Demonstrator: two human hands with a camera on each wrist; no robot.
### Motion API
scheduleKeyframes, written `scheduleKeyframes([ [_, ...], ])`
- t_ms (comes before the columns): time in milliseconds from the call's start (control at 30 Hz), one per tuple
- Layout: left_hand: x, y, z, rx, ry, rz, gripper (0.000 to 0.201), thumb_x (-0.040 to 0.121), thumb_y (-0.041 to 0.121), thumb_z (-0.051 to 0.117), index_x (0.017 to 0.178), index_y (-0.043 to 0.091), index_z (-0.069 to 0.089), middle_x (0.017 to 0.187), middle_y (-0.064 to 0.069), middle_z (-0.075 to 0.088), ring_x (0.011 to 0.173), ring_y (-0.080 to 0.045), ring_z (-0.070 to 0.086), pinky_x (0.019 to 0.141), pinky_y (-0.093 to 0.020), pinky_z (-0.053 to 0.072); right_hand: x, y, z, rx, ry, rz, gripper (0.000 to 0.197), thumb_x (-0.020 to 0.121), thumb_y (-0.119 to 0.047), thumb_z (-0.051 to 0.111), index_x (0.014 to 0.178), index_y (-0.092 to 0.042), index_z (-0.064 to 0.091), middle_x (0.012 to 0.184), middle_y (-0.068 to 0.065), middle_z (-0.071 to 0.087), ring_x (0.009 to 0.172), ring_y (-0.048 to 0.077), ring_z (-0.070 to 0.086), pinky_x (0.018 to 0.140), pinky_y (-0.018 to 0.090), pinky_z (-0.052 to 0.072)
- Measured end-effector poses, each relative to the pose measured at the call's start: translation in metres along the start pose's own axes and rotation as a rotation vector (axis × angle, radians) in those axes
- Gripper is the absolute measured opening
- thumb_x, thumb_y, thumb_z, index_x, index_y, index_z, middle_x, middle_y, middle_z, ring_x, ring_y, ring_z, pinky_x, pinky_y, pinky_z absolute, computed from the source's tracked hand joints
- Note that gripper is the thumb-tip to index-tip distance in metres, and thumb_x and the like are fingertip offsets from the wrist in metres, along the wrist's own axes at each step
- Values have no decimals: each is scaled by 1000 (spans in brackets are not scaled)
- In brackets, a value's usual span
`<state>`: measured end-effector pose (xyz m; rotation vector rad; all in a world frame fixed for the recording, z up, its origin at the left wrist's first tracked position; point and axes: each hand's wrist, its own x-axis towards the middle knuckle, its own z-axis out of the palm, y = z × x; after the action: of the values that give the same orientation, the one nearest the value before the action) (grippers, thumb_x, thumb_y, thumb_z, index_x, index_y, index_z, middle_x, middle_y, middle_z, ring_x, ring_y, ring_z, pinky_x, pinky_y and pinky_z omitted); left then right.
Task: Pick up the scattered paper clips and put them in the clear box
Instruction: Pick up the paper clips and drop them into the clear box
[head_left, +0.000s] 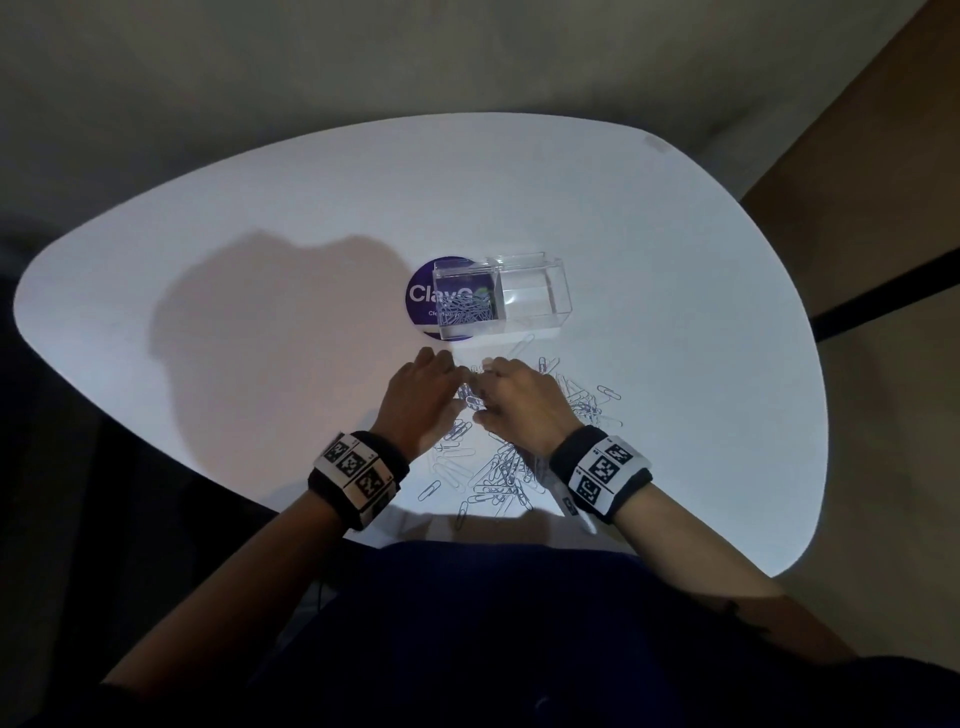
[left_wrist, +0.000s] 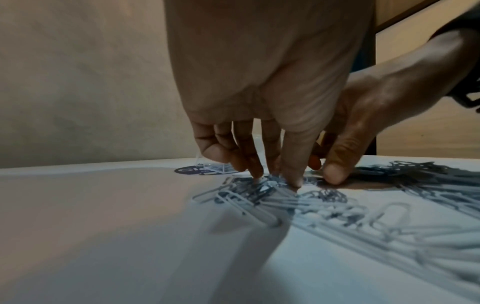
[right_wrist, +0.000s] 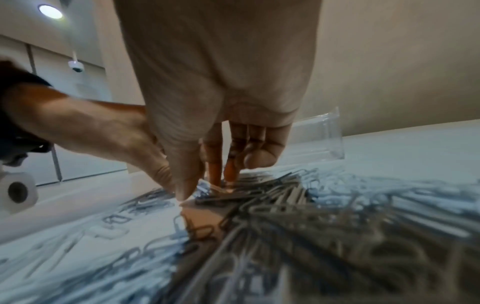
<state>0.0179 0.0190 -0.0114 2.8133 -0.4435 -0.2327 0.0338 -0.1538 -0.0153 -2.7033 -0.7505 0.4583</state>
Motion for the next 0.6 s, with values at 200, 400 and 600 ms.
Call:
scheduleKeyframes([
  [200, 10, 3, -6, -3, -50, 53, 15, 86, 24, 64, 97, 14, 65, 94, -5, 55, 96, -26, 49, 69, -40, 47, -11, 16, -4, 41, 10, 105, 13, 85, -19, 64, 80, -15, 53, 93, 1, 57, 89, 25, 56, 64, 38, 51],
  [400, 16, -5, 2, 18, -7, 168, 10, 79, 10, 72, 78, 13, 62, 85, -3, 54, 85, -24, 50, 59, -38, 45, -21, 31, -14, 47, 113, 177, 9, 92, -15, 62, 84, -12, 66, 87, 5, 61, 82, 28, 57, 60, 38, 50],
  [600, 12, -16, -9, -562, 8, -60, 10, 82, 6, 68, 77, 12, 63, 70, 5, 65, 65, -11, 59, 68, -29, 48, -19, 15, -11, 140, 96, 77, 9, 86, -17, 68, 83, -14, 60, 83, -3, 48, 90, 27, 57, 65, 37, 48],
])
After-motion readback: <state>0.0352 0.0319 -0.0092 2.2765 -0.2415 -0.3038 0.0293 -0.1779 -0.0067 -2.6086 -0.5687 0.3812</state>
